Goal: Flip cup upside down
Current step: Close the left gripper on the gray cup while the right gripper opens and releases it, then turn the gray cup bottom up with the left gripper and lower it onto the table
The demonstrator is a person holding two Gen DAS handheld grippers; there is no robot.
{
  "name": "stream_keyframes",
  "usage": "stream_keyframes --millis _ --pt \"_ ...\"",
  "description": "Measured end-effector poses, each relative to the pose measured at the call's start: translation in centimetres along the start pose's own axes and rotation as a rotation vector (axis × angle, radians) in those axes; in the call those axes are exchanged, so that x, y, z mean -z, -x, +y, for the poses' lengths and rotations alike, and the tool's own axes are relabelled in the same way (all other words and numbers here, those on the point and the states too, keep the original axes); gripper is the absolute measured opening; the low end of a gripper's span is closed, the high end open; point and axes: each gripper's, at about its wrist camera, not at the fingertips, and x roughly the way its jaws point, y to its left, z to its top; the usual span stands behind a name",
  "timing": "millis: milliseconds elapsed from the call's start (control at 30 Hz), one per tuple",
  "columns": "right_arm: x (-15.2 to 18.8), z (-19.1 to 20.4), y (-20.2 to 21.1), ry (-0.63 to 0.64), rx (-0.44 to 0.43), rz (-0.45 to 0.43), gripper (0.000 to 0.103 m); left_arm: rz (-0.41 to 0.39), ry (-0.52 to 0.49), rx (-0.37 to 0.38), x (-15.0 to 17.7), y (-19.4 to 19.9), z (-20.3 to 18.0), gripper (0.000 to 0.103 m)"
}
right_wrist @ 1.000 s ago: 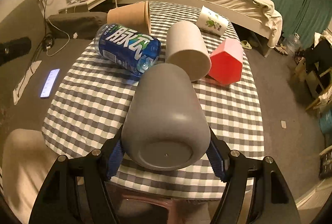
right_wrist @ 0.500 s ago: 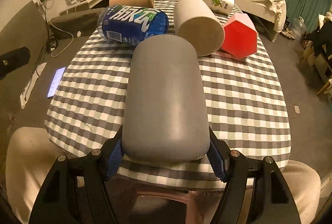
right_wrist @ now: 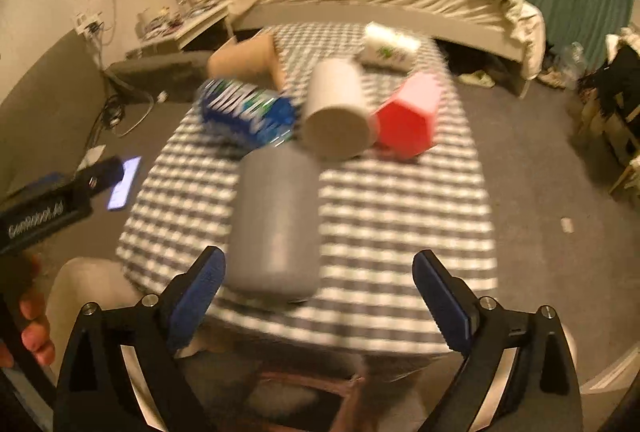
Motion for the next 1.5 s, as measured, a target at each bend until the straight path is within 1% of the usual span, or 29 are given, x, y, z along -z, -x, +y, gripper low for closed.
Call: stream_keyframes --millis 133,267,367,533,667,733,800,867,967,1067,1200,1300,1333,1367,1400,1433,1500 --pt "-1.1 -2.7 1.2 -0.023 0.058 -0.040 0.098 -0.006 -0.039 0.009 0.3 0.5 -2.8 0.103" --pt "-1.4 -5.7 1.9 -0.061 0.106 -0.074 0.100 -0.003 -0.022 0.010 0.8 0.2 -4.8 0.103" --pt "-1.1 -7.3 1.8 -0.100 0.118 -0.073 0.100 0.000 -0.012 0.025 1.4 -0.1 -5.9 0.103" --pt "-0.1 -9.6 1.1 -0.154 0.132 -0.060 0.100 -0.024 -0.028 0.041 2.6 -0.1 -7.6 0.103" --pt "0.5 -10.4 0.2 -0.186 0.114 -0.041 0.100 0.010 -0.061 0.064 3.9 -1.0 -8.9 0.103" --pt "0.8 -10.6 -0.1 -0.195 0.106 -0.033 0.100 0.021 -0.062 0.094 4.7 -1.6 -9.3 0.103" --pt "1.1 -10.7 -0.5 -0.197 0.101 -0.027 0.100 0.027 -0.063 0.105 5.3 -2.2 -9.6 0.103" --pt "1.2 -11.1 -1.0 -0.214 0.096 -0.015 0.100 0.029 -0.068 0.132 5.7 -2.6 -9.9 0.103" --pt "1.4 -12.0 -1.5 -0.253 0.087 0.000 0.100 0.029 -0.093 0.148 6.0 -2.8 -10.6 0.103" --pt "1.5 -12.4 -1.8 -0.265 0.096 0.007 0.100 0.050 -0.113 0.160 6.5 -3.5 -11.2 0.103" --pt "1.8 -12.7 -2.0 -0.275 0.096 0.013 0.100 0.092 -0.112 0.168 6.9 -4.9 -11.4 0.103" --pt "2.0 -12.9 -2.2 -0.277 0.098 0.021 0.100 0.098 -0.114 0.195 6.8 -5.4 -11.4 0.102" --pt "2.0 -12.9 -2.3 -0.276 0.095 0.023 0.100 0.098 -0.117 0.205 6.8 -5.6 -11.4 0.100" --pt "2.1 -12.9 -2.3 -0.277 0.090 0.026 0.100 0.098 -0.124 0.210 6.8 -5.7 -11.5 0.094" --pt "2.2 -12.9 -2.4 -0.278 0.087 0.029 0.100 0.103 -0.131 0.217 6.9 -5.8 -11.5 0.083" --pt "2.2 -12.9 -2.4 -0.280 0.086 0.029 0.100 0.109 -0.136 0.224 7.0 -5.9 -11.5 0.076" --pt "2.2 -13.0 -2.4 -0.281 0.081 0.028 0.100 0.112 -0.140 0.239 7.0 -5.9 -11.5 0.075"
